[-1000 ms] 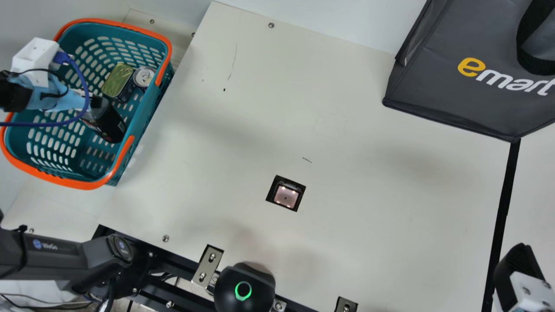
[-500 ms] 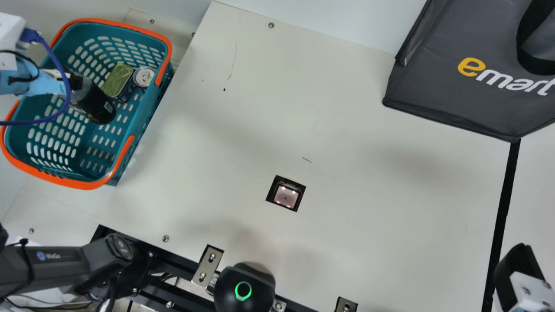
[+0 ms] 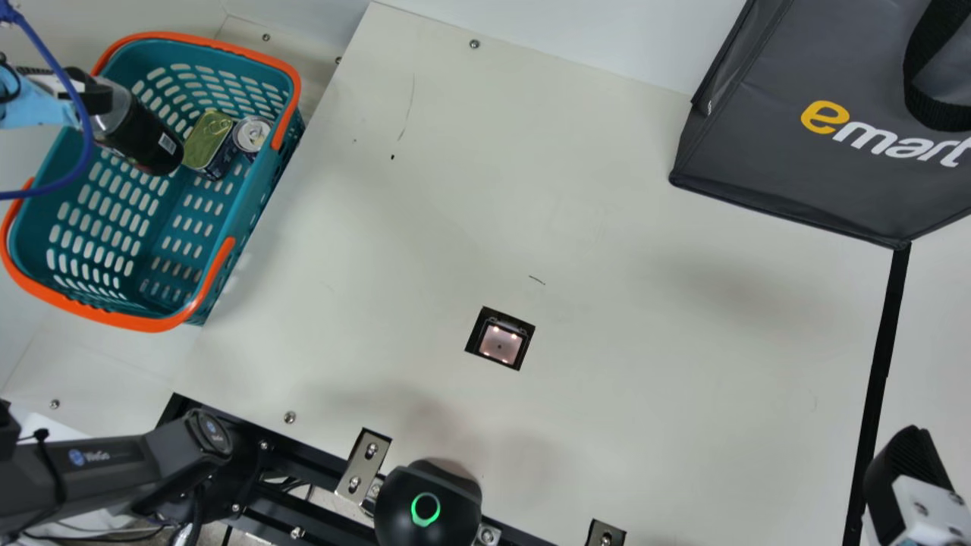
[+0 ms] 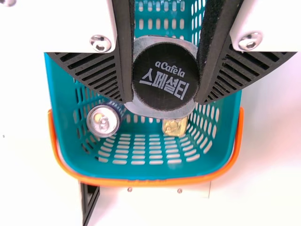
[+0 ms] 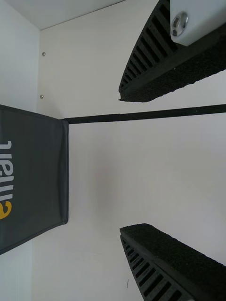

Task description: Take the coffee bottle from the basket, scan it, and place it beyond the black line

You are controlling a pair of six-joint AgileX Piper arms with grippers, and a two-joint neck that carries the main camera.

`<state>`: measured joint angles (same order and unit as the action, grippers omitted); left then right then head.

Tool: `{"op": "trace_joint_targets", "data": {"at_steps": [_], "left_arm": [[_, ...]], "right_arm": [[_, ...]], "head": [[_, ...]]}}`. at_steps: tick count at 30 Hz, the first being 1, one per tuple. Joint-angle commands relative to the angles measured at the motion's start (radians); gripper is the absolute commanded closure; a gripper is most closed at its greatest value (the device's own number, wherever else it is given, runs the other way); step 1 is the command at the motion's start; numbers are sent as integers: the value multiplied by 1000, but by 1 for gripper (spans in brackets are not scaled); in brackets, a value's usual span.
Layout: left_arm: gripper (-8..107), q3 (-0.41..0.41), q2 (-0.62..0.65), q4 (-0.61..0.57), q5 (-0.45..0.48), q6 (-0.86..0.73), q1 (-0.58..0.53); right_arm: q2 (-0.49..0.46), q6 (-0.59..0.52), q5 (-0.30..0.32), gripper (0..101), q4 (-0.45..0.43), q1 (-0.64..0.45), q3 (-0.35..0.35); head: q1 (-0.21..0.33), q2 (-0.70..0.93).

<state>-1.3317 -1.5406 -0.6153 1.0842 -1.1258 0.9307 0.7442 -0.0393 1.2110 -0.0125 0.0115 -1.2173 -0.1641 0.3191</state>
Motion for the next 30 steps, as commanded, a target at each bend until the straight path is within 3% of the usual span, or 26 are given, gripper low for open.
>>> {"op": "trace_joint_targets", "data": {"at_steps": [1,12,30], "left_arm": [[89,-13,6,-4,11,3,-5],[89,-45,60,-21,61,34,-59],[89,-7,168,-49,105,90,-215]], "right_arm": [[0,0,0,10,0,0,0],[0,0,0,10,0,0,0],[0,0,1,10,0,0,0]], "head": [[26,2],[26,2],[26,2]]}}
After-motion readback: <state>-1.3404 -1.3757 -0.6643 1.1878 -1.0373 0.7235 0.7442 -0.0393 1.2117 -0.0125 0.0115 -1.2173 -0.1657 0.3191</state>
